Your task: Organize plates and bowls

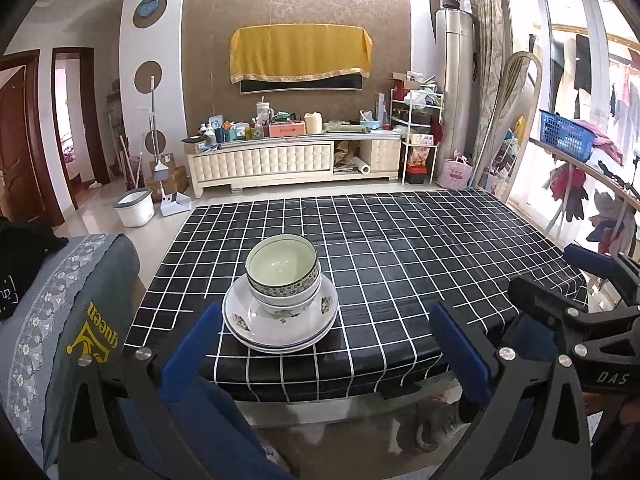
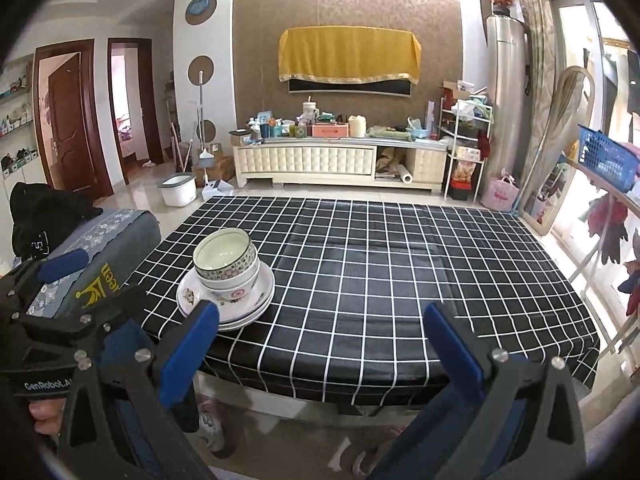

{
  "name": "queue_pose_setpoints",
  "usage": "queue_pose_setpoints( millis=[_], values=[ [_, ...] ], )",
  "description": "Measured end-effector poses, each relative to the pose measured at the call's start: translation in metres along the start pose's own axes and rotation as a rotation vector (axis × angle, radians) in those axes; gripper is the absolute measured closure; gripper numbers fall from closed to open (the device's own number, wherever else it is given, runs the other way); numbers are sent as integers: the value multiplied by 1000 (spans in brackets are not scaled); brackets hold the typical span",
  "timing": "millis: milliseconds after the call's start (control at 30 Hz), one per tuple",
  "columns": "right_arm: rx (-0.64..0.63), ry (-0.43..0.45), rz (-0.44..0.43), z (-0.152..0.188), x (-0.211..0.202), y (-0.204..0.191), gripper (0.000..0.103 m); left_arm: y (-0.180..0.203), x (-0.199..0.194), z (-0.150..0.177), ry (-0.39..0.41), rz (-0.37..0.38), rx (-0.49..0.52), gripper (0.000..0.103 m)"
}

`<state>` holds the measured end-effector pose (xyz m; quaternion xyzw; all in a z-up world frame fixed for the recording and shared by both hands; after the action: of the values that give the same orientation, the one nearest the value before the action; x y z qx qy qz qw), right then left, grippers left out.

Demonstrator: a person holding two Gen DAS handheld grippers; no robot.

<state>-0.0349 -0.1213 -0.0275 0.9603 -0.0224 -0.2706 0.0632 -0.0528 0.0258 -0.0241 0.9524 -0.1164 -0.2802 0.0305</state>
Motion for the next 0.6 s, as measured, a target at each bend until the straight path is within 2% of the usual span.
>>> queue_pose_setpoints(
  millis=[600],
  values=[
    [8,-8,-6,5,-5,0,0,1,-5,3,-7,9,-2,0]
  ],
)
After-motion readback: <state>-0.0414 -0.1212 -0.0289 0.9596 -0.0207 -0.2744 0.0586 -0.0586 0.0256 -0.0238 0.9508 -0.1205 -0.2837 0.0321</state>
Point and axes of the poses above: each gripper's, at about its wrist camera, not at the fingertips, and x roughly the way its jaws point, y to its right, z to its underside, the point moved 2 cm from there along x, roughly the way its jaws point, and after that the axes turned 13 degrees about z, right-handed, at the moved point
